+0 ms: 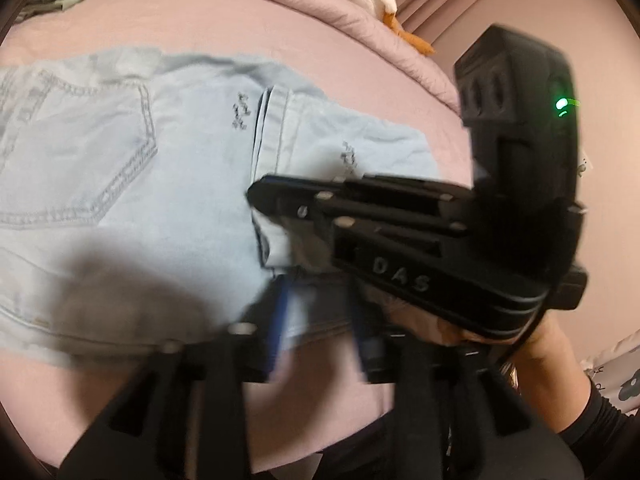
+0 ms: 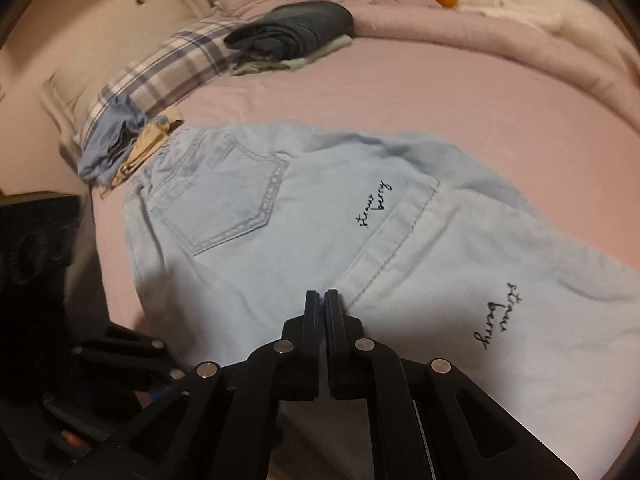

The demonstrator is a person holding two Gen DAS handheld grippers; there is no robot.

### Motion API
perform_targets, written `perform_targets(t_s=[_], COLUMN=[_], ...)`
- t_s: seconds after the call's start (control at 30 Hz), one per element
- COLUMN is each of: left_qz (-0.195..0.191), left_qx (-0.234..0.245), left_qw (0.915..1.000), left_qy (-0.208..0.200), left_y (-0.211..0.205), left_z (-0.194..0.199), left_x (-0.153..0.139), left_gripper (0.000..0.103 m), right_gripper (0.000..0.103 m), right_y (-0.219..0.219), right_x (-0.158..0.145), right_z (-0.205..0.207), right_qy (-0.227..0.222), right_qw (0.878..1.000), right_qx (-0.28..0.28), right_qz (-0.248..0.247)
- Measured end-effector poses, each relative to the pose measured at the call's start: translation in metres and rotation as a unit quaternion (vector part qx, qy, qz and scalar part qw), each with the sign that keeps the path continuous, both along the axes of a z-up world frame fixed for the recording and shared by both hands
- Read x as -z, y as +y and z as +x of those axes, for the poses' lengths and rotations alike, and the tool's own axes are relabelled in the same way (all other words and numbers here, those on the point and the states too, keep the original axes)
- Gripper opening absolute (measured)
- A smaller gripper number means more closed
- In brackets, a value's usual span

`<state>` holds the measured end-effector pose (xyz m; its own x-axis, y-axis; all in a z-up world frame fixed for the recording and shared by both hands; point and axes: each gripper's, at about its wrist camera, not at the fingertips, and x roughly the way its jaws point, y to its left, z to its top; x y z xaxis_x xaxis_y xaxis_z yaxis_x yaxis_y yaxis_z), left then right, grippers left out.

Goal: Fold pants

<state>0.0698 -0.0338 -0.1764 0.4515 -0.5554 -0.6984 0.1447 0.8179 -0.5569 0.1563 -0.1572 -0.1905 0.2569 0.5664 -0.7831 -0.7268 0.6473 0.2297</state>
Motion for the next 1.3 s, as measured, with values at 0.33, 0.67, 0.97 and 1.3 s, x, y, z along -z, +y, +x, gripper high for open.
perform_targets(t_s=[0.33,0.67,0.97,1.3], left_qz=[-0.008,-0.013,0.025,0.045], left_qx=[0.025,0.007,0.043,0.047], left_qw=[0.9995,0.9995,0.9987,0.9977], left_qy=[0.018,-0.03,-0.014,-0.02], left_y=[0.005,0.03,0.005,0.029], left_z=[-0.001,0.015,0.034,0.018], left_x=[0.0,-0.022,0.013,0.018], left_gripper=[0.044,0.051,0.028,0.022], right_gripper=[0.006,0.005,0.006,0.005], right_y=[-0.039,-0.001,-0.025,-0.107], right_x=[-0.043,-0.002,0.004,0.003], right_z=[0.022,0.069,0.071,-0.061], right_qy=[0.017,0.025,0.096,0.03], right_qw=[0.993,0.995,0.986,0.99], right_qx=[0.061,0.098,0.129,0.136], right_qz=[0.102,-0.016,0.033,-0.001])
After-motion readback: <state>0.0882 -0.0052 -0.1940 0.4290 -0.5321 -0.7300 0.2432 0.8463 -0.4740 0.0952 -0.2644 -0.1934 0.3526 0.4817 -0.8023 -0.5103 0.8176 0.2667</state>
